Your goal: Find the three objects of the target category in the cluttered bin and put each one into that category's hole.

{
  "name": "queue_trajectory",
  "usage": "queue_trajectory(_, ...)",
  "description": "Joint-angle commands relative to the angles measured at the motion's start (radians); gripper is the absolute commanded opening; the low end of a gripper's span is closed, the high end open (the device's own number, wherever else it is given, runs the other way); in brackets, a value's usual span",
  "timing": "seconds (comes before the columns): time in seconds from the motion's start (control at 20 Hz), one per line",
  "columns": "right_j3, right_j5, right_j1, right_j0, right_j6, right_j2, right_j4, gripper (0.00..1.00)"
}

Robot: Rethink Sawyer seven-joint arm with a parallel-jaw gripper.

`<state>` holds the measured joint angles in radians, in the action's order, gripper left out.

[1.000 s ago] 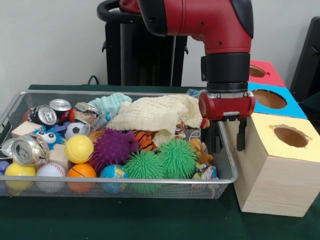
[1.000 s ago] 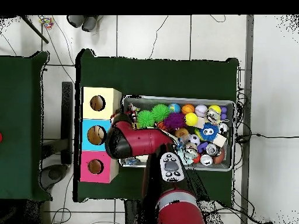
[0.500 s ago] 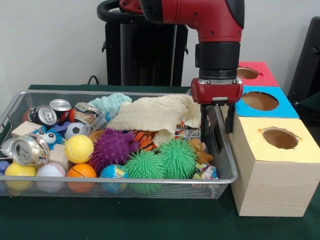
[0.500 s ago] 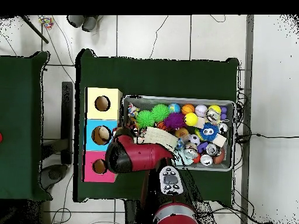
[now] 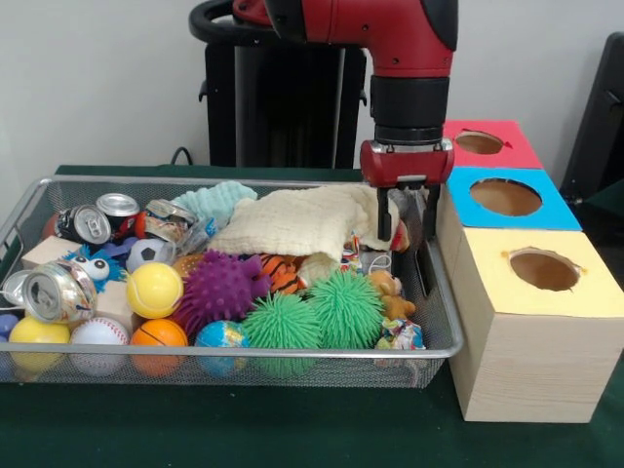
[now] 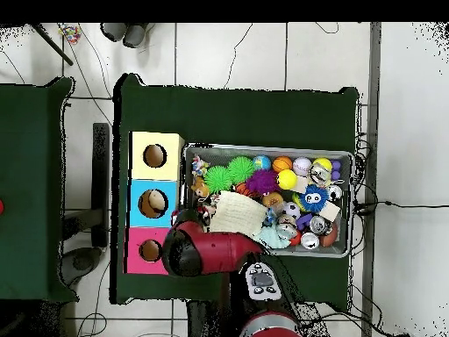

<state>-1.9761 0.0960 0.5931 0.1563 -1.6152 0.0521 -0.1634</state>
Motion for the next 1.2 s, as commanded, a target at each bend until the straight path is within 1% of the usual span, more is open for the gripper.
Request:
queue_trajectory(0.05, -0.091, -0.132, 0.027, -0.021, -0.181, 0.015, 0.036, 1.0)
queue_trajectory(0.1, -0.099, -0.129, 0.033, -0.007, -0.184, 0.029, 0.036, 1.0)
queue_trajectory(0.15, -0.107, -0.14, 0.032, 0.021, -0.182, 0.061, 0.037, 1.0)
queue_trajectory(0.2, -0.119, -0.169, 0.033, 0.073, -0.17, 0.127, 0.035, 1.0)
queue_trajectory(0.25, -0.13, -0.178, 0.03, 0.107, -0.166, 0.174, 0.034, 1.0)
queue_trajectory(0.3, -0.136, -0.226, 0.03, 0.139, -0.152, 0.215, 0.045, 1.0)
queue_trajectory(0.35, -0.138, -0.244, 0.036, 0.15, -0.145, 0.232, 0.049, 1.0)
queue_trajectory(0.45, -0.129, -0.281, 0.054, 0.126, -0.137, 0.201, 0.058, 1.0)
queue_trajectory(0.55, -0.076, -0.317, 0.066, 0.032, -0.144, 0.087, 0.067, 1.0)
queue_trajectory(0.65, -0.036, -0.339, 0.058, -0.015, -0.166, 0.037, 0.079, 1.0)
queue_trajectory(0.7, -0.033, -0.327, 0.044, -0.003, -0.176, 0.061, 0.089, 1.0)
queue_trajectory(0.8, -0.027, -0.347, 0.03, 0.027, -0.164, 0.112, 0.103, 1.0)
queue_trajectory(0.85, -0.036, -0.371, 0.033, 0.047, -0.158, 0.15, 0.117, 1.0)
queue_trajectory(0.9, -0.036, -0.395, 0.036, 0.054, -0.153, 0.167, 0.129, 1.0)
queue_trajectory(0.95, -0.048, -0.409, 0.04, 0.07, -0.151, 0.195, 0.142, 1.0)
queue_trajectory(1.0, -0.06, -0.421, 0.052, 0.075, -0.151, 0.206, 0.149, 1.0)
queue_trajectory(1.05, -0.061, -0.432, 0.062, 0.069, -0.15, 0.202, 0.153, 1.0)
queue_trajectory(1.2, -0.013, -0.446, 0.071, -0.021, -0.164, 0.1, 0.149, 1.0)
